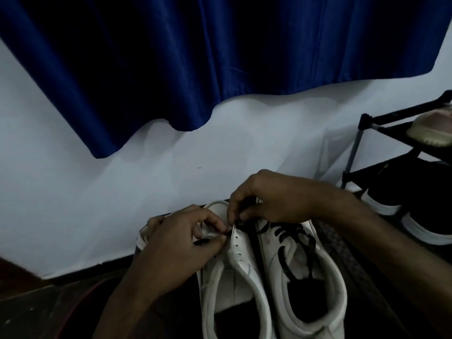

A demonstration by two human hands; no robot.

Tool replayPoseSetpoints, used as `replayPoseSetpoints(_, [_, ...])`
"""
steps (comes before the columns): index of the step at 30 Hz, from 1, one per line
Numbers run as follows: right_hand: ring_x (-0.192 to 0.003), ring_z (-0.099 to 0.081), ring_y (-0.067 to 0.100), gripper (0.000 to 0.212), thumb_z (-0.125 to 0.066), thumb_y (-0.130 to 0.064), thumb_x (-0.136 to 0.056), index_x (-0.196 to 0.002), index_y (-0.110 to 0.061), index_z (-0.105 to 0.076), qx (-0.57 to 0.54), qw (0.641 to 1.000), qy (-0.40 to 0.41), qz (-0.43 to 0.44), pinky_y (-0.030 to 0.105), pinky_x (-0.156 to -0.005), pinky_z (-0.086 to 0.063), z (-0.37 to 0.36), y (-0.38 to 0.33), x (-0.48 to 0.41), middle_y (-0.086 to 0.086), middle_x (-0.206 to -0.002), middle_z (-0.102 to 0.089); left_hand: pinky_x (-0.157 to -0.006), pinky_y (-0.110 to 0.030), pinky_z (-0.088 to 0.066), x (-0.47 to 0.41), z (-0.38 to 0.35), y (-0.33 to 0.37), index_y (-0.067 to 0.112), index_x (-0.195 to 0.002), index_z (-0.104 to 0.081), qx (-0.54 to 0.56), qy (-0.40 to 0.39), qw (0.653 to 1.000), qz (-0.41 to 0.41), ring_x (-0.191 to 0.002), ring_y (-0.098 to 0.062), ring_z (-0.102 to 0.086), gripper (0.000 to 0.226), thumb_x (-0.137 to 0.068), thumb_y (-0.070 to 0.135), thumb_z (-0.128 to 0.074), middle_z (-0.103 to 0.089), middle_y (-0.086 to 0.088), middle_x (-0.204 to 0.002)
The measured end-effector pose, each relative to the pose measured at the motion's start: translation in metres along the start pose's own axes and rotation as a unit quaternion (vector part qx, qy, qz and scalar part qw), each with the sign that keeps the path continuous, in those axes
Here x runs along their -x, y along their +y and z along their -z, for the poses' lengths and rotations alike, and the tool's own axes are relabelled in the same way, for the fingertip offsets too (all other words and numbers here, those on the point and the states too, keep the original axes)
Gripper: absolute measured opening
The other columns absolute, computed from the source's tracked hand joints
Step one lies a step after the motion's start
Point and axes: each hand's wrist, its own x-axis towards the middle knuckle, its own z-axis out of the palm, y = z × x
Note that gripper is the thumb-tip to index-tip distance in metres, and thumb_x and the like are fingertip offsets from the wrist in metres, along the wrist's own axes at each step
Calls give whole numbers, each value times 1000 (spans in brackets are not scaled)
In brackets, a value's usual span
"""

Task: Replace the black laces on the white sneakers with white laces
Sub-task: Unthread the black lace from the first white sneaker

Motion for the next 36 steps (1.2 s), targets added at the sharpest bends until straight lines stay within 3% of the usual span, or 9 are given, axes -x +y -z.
replayPoseSetpoints(5, [-69, -50, 4, 14, -68, -34, -89, -103, -31, -68, 141, 984, 78, -73, 26, -63, -41, 18, -25, 5, -20, -75, -37, -79, -1, -21, -1, -9, 9, 40, -76, -68, -13, 31, 999, -17, -84, 9, -57, 10, -78, 35, -76, -57, 38, -90])
replayPoseSetpoints(9, [-71, -51, 4, 14, -66, -36, -90, -104, -35, -70, 149, 981, 97, -73, 23, -62, -43, 23, -34, 6, -18, -79, -45, -71, -5, -34, -3, -16, 8, 39, -75, -68, 25, 61, 998, -18, -76, 2, -60, 14, -78, 29, -77, -59, 33, -86])
replayPoseSetpoints(14, [-81, -60, 11, 9, -63, -29, -92, -98, -31, -69, 170, 980, -23, -100, 31, -73, -51, 9, -34, 12, -12, -92, -59, -90, -44, -41, 0, -26, 1, 41, -78, -57, -18, 89, 995, -36, -76, 2, -57, 13, -87, 40, -66, -56, 35, -90])
replayPoseSetpoints(17, [-79, -63, 13, 8, -59, -32, -94, -94, -32, -66, 162, 979, 48, -111, 35, -73, -54, 6, -21, 24, -10, -90, -62, -87, -50, -44, 1, -30, -3, 37, -83, -51, 9, 122, 992, -40, -71, 4, -57, 15, -93, 32, -61, -60, 26, -81])
replayPoseSetpoints(20, [-94, -63, 16, 14, -54, -31, -97, -105, -38, -62, 149, 973, 160, -78, 38, -83, -53, -6, -4, 14, -7, -103, -66, -77, -31, -47, 1, -35, -7, 33, -86, -47, 73, 162, 984, -28, -74, 6, -62, 19, -98, 21, -53, -66, 25, -83])
replayPoseSetpoints(23, [-105, -53, 3, 35, -59, -11, -92, -115, -37, -67, 109, 991, 68, 30, 26, -87, -46, -22, 5, -6, -13, -120, -58, -74, -29, -50, 4, -36, -8, 25, -92, -49, 200, 169, 964, 45, -76, -3, -69, 12, -102, 20, -45, -73, 13, -80])
replayPoseSetpoints(27, [-88, -60, 4, 25, -72, -12, -85, -100, -32, -75, -6, 998, 38, 56, 26, -79, -51, -20, 17, -9, -10, -110, -61, -67, -22, -50, 2, -28, -2, 16, -105, -53, 364, 155, 915, 86, -70, -13, -67, 7, -100, 16, -49, -72, -7, -72])
replayPoseSetpoints(32, [-83, -60, 5, 29, -78, -12, -78, -99, -32, -75, -55, 997, 26, 51, 23, -78, -51, -13, 22, -9, -6, -105, -61, -78, -19, -50, -2, -24, -2, 31, -101, -70, 237, 47, 970, -6, -87, -2, -68, 16, -87, 39, -71, -72, 15, -92])
replayPoseSetpoints(36, [-98, -61, 12, 44, -74, -8, -77, -110, -37, -70, -51, 997, -54, 12, 31, -87, -53, -1, 17, 1, -6, -117, -57, -65, -10, -39, -5, -26, -9, 32, -82, -75, 135, 106, 985, -30, -74, -8, -61, 4, -82, 28, -76, -62, 14, -77])
